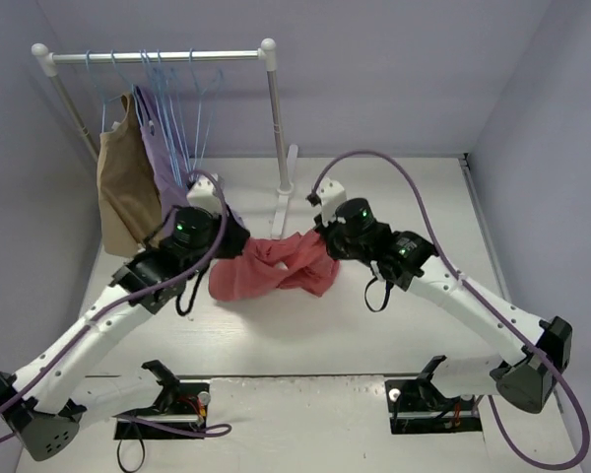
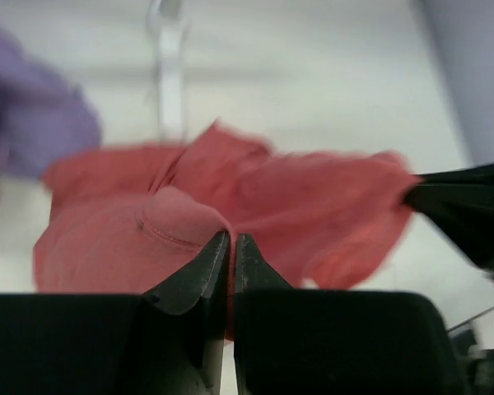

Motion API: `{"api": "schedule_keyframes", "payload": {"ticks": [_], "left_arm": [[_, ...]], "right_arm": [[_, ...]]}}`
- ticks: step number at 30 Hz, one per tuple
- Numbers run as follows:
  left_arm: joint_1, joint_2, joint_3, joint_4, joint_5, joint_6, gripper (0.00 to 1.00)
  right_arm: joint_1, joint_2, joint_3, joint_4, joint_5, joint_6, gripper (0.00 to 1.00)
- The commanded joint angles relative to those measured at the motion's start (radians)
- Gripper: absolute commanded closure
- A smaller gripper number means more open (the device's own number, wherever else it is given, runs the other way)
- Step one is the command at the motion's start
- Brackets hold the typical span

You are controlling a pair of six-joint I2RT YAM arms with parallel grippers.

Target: Place the t-shirt on the hanger

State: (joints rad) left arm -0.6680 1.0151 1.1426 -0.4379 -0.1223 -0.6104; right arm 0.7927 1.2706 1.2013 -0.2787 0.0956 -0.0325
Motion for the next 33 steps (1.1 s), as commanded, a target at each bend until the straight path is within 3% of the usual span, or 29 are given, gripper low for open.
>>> {"api": "schedule_keyframes", "payload": {"ticks": [1,8,15,22,31,33], "left_arm": [[-0.003,-0.040,-0.228,0.148,-0.118,-0.156,1.00],[-0.002,0.014,-0.332,0.200,-0.285,-0.217,1.00],[-0.001,-0.078,-0.265,0.182,-0.343,-0.164,1.00],[-0.002,-0.140,-0.279,0.142,-0.314,-0.093,1.00],[-0.004,-0.108,-0.392,0.142,-0.265,-0.117,1.00],[-0.002,-0.102,-0.381,0.141,-0.258,-0.087,0.92]], "right_arm": [[0.009,-0.079,-0.224,0.180,0.005,0.207,1.00],[0.013,-0.027,-0.370,0.268,0.084,0.272,1.00],[0.011,-0.032,-0.281,0.297,0.113,0.247,1.00],[0.013,-0.050,-0.200,0.301,0.135,0.197,1.00],[0.014,0.055,-0.291,0.387,0.106,0.275,1.00],[0.014,0.083,-0.309,0.409,0.096,0.281,1.00]]}}
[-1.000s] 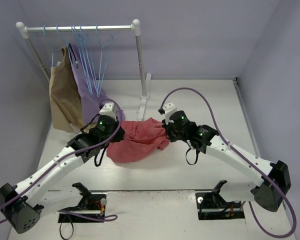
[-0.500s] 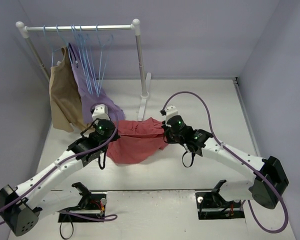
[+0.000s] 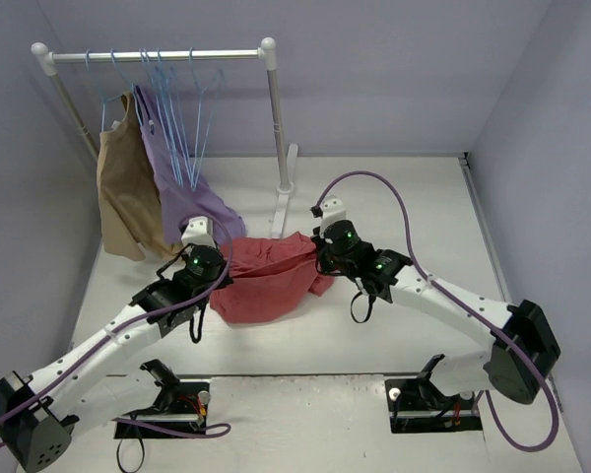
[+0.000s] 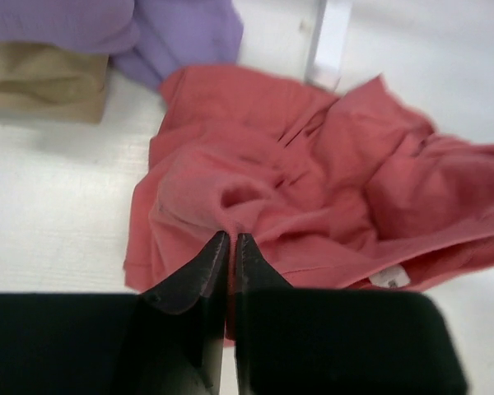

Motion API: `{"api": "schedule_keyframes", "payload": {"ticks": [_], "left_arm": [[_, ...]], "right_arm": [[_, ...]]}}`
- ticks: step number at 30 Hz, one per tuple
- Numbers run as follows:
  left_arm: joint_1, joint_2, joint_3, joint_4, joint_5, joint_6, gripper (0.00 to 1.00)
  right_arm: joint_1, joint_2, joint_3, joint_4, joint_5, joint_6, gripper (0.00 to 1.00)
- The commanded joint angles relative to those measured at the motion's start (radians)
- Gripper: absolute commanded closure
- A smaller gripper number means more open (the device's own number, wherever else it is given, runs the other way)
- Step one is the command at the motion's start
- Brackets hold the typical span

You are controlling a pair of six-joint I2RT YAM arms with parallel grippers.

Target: Place the t-shirt on the hanger

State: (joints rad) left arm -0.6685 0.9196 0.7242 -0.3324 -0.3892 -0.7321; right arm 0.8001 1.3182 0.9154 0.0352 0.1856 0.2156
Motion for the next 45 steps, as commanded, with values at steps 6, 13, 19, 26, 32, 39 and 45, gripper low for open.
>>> {"api": "schedule_keyframes", "payload": {"ticks": [6,13,19,26,32,39,45], "left_arm": [[0.003,0.035,0.253,-0.021,0.038,0.225,0.44],[0.133,0.276,0.713,-0.140,0.193,0.535,0.40],[0.267,0.483,1.014,-0.197,0.262,0.631,0.40],[0.357,0.721,1.293,-0.257,0.259,0.703,0.40],[0.394,0.811,1.323,-0.257,0.252,0.706,0.40],[0.403,0.854,1.316,-0.256,0.247,0.690,0.40],[0.405,0.847,1.256,-0.254,0.259,0.661,0.54]], "right_arm": [[0.005,0.084,-0.012,0.124,-0.027,0.022,1.00],[0.007,0.096,0.015,0.127,-0.063,-0.009,1.00],[0.005,0.102,0.029,0.129,-0.088,-0.020,1.00],[0.009,0.089,0.037,0.127,-0.115,-0.022,1.00],[0.012,0.070,0.018,0.128,-0.126,-0.013,1.00],[0.013,0.042,-0.015,0.129,-0.126,-0.002,1.00],[0.013,0.023,-0.031,0.127,-0.113,0.002,1.00]]}}
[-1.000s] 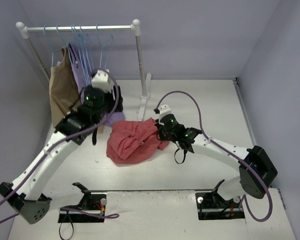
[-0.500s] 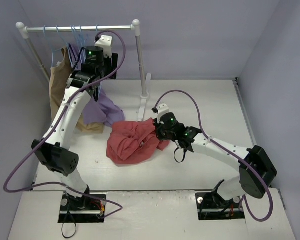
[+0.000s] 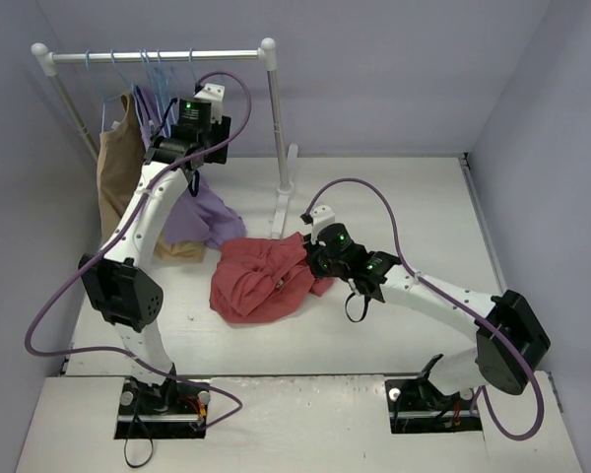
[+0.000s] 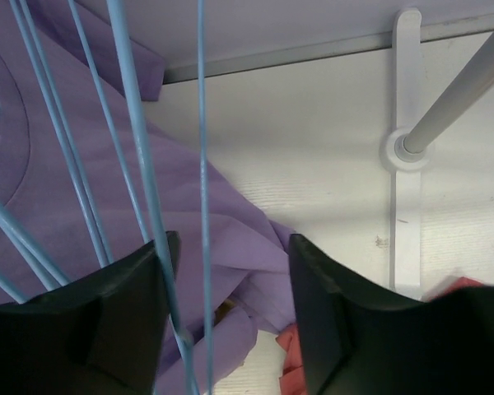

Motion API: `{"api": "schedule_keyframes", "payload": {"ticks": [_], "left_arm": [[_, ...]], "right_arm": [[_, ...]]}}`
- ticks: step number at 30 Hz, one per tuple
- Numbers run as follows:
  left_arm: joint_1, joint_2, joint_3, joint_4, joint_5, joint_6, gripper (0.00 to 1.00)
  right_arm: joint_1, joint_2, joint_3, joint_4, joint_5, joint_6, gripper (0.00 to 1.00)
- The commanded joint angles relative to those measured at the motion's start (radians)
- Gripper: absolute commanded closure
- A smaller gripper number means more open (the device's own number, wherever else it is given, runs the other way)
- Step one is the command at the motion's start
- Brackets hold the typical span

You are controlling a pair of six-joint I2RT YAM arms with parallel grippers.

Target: Place the t-shirt on the hanger

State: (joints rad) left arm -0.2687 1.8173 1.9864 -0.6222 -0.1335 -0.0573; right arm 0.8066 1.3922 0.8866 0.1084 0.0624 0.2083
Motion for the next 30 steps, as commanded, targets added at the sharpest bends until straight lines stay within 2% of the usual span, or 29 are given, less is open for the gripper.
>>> {"api": "schedule_keyframes", "payload": {"ticks": [1,3,11,20,30], "left_arm": [[0.005,-0.053,-0.015,0.035,-0.001,-0.017,0.60],[0.005,-0.061,-0.023,0.034,-0.008,-0.024,0.74],[0.004,-0.093,-0.011,0.033,-0.023,-0.017,1.00],[0.005,-0.167,0.060,0.038,0.022,-0.038,1.00],[0.005,-0.283,-0.014,0.129,0.038,-0.041,1.00]], "right_arm": [[0.006,-0.052,-0.003,0.055,0.014,0.010,1.00],[0.005,-0.052,-0.003,0.056,0.019,0.008,1.00],[0.006,-0.051,0.000,0.054,0.029,0.006,1.00],[0.006,-0.061,0.004,0.056,0.040,0.003,1.00],[0.006,-0.082,-0.004,0.054,0.056,0.000,1.00]]}}
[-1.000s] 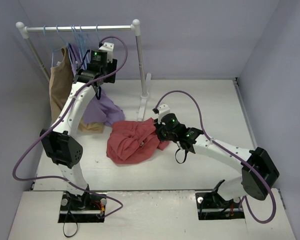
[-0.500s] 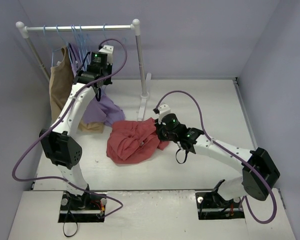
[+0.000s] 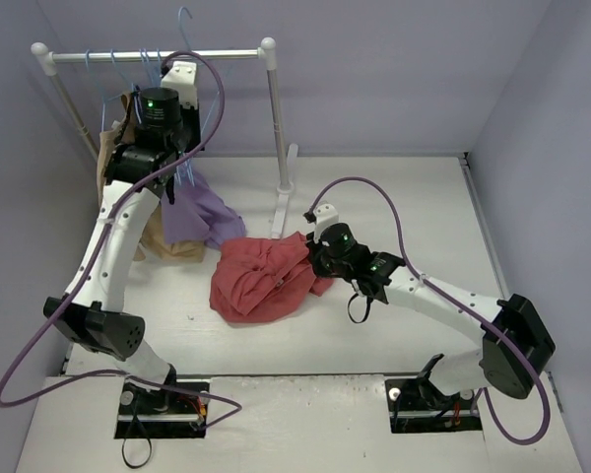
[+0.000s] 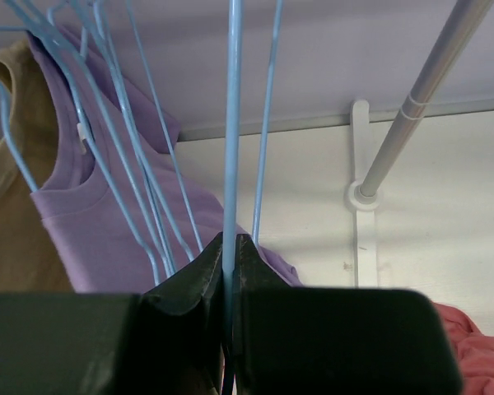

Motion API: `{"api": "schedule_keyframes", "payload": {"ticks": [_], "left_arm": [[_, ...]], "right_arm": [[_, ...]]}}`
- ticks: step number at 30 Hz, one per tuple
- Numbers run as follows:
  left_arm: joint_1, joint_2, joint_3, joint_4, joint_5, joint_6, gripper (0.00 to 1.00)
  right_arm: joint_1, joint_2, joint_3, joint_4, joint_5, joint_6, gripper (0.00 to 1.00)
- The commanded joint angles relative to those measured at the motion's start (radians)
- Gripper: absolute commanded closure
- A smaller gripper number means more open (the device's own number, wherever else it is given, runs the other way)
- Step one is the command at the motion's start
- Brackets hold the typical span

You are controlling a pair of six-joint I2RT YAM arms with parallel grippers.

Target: Place the t-shirt on the hanger

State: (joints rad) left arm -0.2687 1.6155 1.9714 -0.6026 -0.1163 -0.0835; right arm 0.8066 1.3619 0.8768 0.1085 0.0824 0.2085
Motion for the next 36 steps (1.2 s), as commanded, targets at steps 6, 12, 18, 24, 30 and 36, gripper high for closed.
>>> {"api": "schedule_keyframes", "payload": {"ticks": [6,12,18,24,30,36], "left_arm": [[0.001,-0.205,-0.114,0.107,0.083,-0.028,1.00],[-0.016,-0.392,-0.378,0.108,0.183,0.022,1.00],[-0.023,-0.628,-0.642,0.114,0.312,0.053,1.00],[-0.058,-0.831,-0.880,0.113,0.526,0.130,1.00],[-0.171,-0.906,-1.009,0.104,0.578,0.158,1.00],[-0.268,-0.876,-1.045,0.097,0.516,0.188,1.00]], "right_arm": [[0.004,-0.071,-0.004,0.053,0.058,-0.001,1.00],[-0.006,-0.037,0.006,0.052,0.052,-0.009,1.00],[-0.066,0.010,0.040,0.042,0.005,-0.012,1.00],[-0.178,0.067,0.125,-0.004,-0.073,-0.045,1.00],[-0.217,0.125,0.211,-0.069,-0.073,-0.097,1.00],[-0.237,0.133,0.237,-0.094,-0.105,-0.113,1.00]]}}
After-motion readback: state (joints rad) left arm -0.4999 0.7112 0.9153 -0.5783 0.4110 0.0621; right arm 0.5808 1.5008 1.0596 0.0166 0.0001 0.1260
